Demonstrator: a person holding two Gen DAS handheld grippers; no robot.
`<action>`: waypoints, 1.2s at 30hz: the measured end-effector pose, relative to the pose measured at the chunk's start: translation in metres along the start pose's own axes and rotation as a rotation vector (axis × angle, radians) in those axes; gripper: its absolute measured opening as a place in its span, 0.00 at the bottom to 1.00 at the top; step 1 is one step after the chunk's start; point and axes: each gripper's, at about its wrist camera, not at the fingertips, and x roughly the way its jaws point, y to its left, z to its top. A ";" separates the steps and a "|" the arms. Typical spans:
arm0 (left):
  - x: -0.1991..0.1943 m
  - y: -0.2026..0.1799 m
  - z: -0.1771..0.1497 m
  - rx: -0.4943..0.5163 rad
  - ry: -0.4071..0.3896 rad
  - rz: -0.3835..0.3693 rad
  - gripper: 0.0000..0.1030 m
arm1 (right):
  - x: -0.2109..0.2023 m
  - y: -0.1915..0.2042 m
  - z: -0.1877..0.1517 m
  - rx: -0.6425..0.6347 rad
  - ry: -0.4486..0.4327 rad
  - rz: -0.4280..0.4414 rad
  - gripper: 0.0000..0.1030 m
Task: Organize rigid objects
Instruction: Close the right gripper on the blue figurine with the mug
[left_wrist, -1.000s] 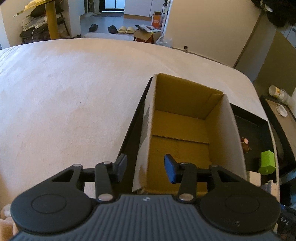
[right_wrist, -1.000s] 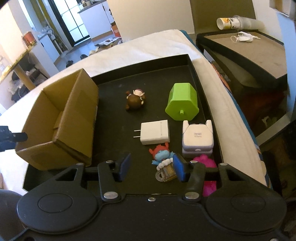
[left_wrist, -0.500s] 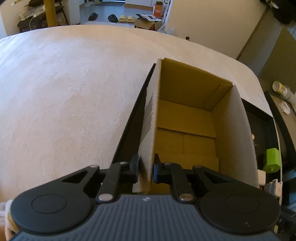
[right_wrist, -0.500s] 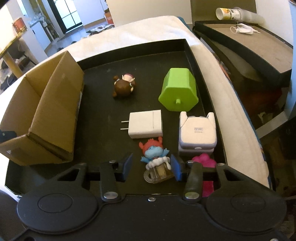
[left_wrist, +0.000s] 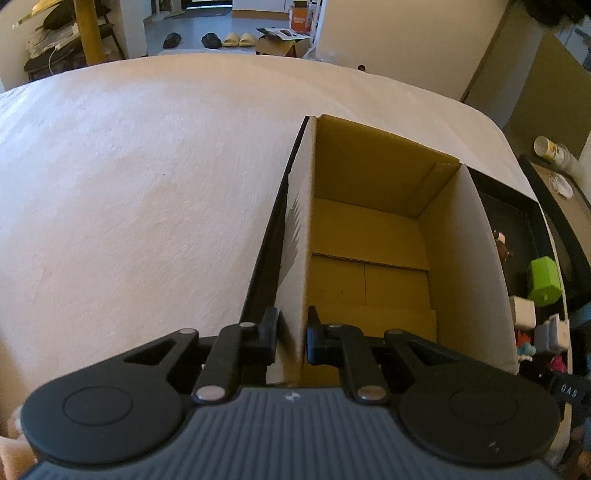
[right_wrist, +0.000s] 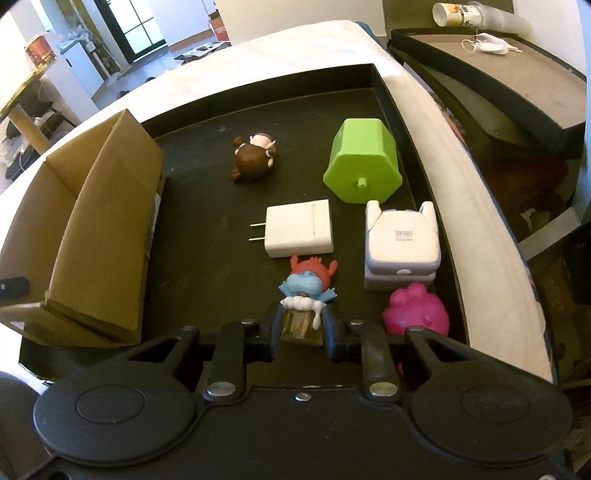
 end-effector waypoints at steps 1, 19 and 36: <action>-0.001 0.001 -0.001 0.007 0.000 0.000 0.13 | 0.001 0.000 0.002 0.003 0.004 0.005 0.23; 0.007 0.008 -0.005 0.015 -0.013 -0.043 0.12 | 0.006 0.023 0.002 -0.036 -0.012 -0.051 0.53; 0.012 0.012 -0.007 0.009 -0.019 -0.066 0.12 | 0.026 0.044 -0.001 -0.147 -0.020 -0.152 0.48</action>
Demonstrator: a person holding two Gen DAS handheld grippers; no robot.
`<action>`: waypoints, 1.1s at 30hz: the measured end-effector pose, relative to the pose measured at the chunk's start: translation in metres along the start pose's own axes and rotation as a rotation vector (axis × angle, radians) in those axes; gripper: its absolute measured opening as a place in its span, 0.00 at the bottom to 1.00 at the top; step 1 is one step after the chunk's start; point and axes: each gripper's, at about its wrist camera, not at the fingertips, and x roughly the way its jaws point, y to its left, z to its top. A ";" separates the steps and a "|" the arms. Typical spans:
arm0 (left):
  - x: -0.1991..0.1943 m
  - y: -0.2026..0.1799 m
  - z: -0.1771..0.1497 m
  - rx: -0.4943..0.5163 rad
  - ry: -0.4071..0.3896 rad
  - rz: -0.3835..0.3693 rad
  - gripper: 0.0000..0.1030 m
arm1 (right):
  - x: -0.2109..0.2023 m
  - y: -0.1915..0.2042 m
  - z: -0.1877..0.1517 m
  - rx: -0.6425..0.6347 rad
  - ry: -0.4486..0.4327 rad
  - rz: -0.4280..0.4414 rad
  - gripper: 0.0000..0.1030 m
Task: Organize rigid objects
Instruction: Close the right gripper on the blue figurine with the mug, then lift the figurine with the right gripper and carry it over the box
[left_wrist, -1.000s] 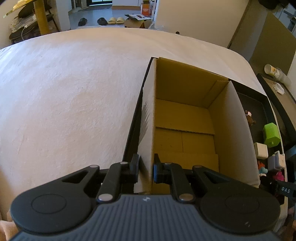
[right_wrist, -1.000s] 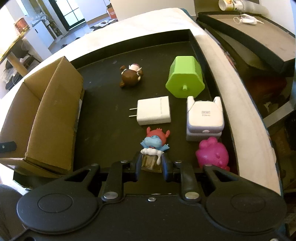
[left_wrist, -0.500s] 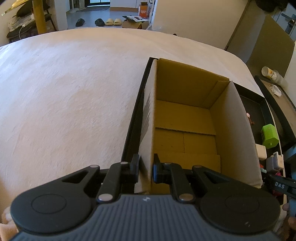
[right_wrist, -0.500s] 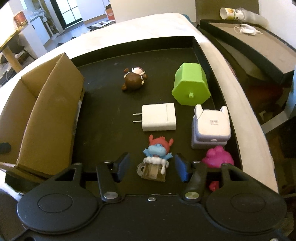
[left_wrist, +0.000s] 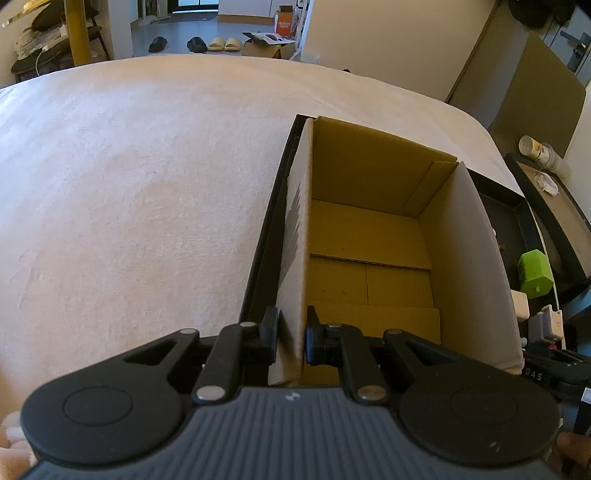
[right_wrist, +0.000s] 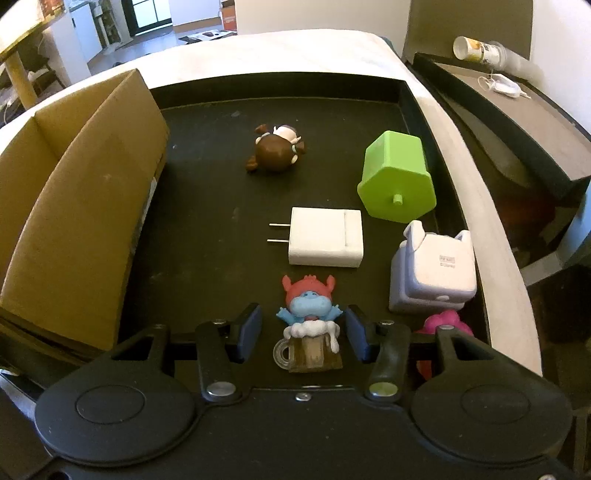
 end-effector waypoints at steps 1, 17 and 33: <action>0.000 0.000 0.000 0.000 0.000 -0.001 0.12 | 0.001 -0.001 0.000 0.001 0.001 0.003 0.48; 0.000 0.000 0.000 0.004 -0.009 -0.003 0.13 | 0.001 -0.002 0.003 -0.043 -0.001 0.053 0.37; -0.005 -0.007 -0.002 0.055 -0.019 -0.011 0.13 | -0.063 0.014 0.015 -0.099 -0.176 0.090 0.37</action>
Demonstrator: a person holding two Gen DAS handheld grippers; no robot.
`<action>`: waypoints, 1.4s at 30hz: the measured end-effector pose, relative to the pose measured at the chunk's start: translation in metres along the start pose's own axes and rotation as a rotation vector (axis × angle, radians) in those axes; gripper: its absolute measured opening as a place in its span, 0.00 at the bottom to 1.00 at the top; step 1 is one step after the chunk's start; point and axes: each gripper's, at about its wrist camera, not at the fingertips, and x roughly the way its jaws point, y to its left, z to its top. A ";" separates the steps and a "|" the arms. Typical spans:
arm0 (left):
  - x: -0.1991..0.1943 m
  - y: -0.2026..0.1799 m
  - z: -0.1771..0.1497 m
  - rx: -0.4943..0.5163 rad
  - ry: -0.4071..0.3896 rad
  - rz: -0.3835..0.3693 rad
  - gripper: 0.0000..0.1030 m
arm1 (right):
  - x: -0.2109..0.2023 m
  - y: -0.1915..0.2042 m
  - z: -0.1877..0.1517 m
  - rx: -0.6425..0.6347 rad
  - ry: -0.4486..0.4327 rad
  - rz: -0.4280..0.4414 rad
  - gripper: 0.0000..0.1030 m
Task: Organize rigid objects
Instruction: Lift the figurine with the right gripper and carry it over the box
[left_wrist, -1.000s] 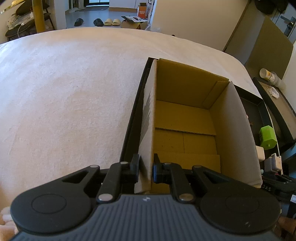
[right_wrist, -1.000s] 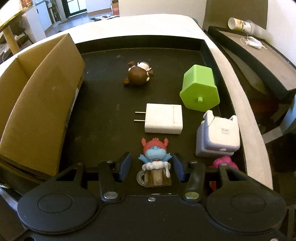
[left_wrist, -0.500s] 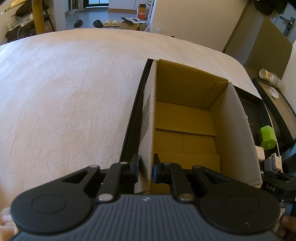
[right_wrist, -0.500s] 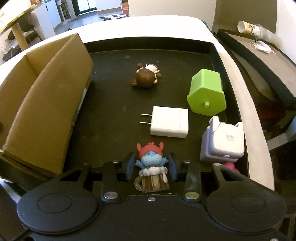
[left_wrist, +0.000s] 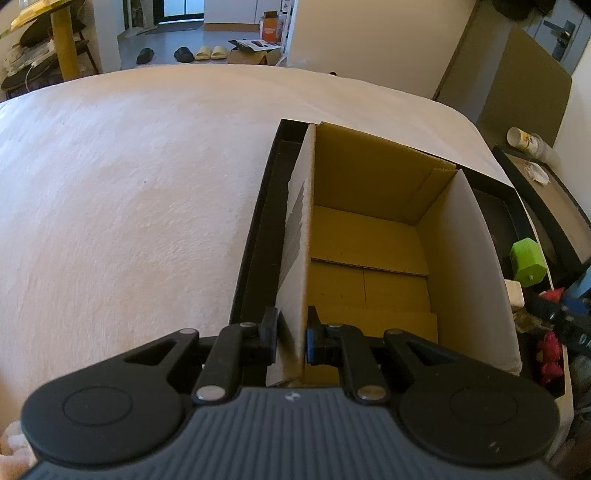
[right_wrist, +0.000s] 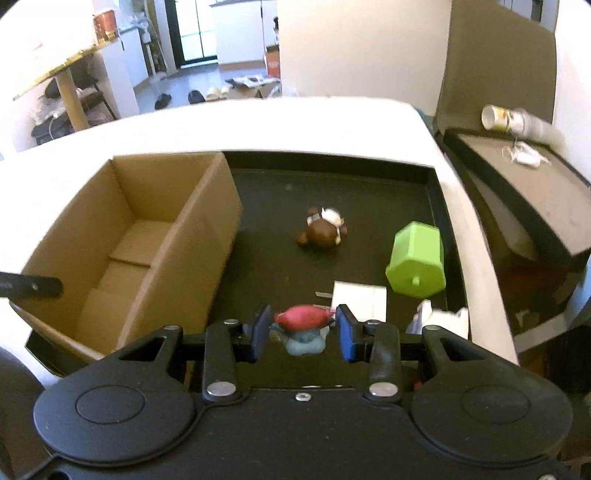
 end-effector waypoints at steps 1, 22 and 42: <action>0.000 0.000 0.000 0.003 0.000 0.000 0.13 | -0.004 0.001 0.002 -0.001 -0.010 0.004 0.37; 0.004 0.000 0.000 0.009 0.020 -0.008 0.12 | -0.039 0.044 0.051 -0.049 -0.143 0.101 0.37; 0.005 0.006 0.000 -0.027 0.024 -0.028 0.13 | -0.011 0.102 0.062 -0.089 -0.098 0.213 0.37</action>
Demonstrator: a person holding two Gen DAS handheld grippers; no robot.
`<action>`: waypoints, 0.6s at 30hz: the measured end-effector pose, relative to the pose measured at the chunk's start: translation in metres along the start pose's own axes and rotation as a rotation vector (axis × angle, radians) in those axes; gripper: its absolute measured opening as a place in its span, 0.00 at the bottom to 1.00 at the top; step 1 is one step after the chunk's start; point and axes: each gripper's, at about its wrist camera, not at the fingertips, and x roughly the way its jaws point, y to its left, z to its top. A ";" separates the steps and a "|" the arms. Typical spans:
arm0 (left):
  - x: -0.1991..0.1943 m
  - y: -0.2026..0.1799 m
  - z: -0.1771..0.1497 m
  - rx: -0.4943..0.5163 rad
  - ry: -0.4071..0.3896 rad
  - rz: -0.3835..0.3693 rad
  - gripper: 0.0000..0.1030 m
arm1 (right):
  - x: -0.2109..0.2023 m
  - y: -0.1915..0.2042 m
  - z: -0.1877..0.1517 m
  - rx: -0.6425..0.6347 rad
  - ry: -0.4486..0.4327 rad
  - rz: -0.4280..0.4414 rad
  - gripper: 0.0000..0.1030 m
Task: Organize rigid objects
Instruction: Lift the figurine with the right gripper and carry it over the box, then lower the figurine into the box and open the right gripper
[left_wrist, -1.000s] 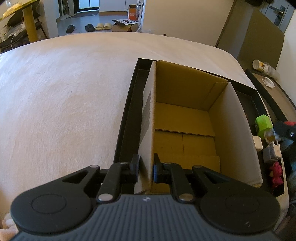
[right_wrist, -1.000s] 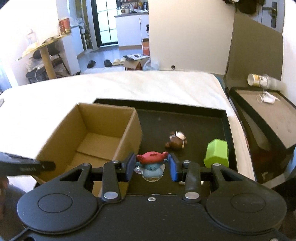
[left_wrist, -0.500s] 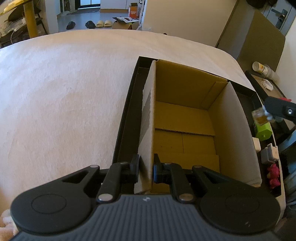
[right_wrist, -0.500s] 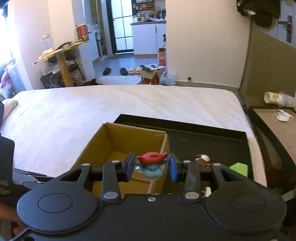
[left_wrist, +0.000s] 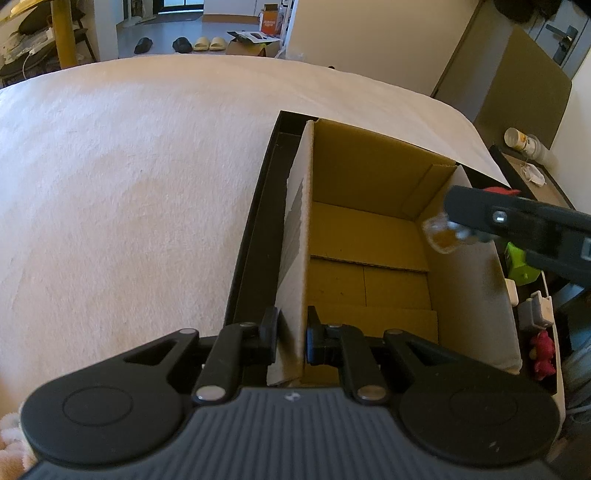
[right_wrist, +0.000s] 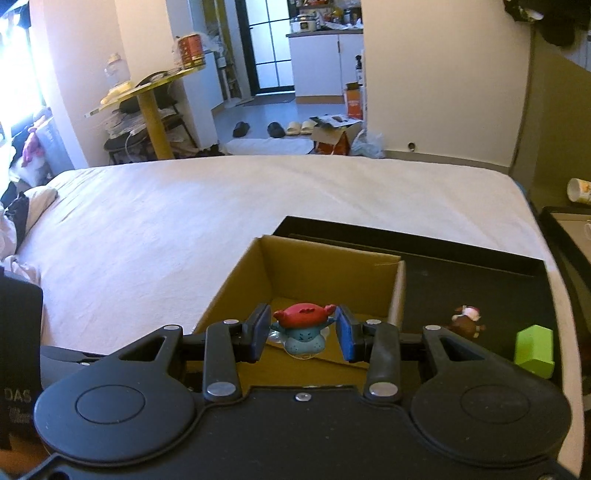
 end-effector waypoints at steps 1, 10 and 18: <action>0.000 0.000 0.000 -0.002 0.000 -0.001 0.13 | 0.003 0.002 0.001 -0.002 0.005 0.006 0.37; 0.001 0.005 0.002 -0.030 0.001 -0.016 0.13 | 0.023 0.014 0.002 -0.014 0.044 0.038 0.37; 0.001 0.009 0.001 -0.045 0.000 -0.027 0.13 | 0.040 0.020 0.002 -0.016 0.067 0.052 0.37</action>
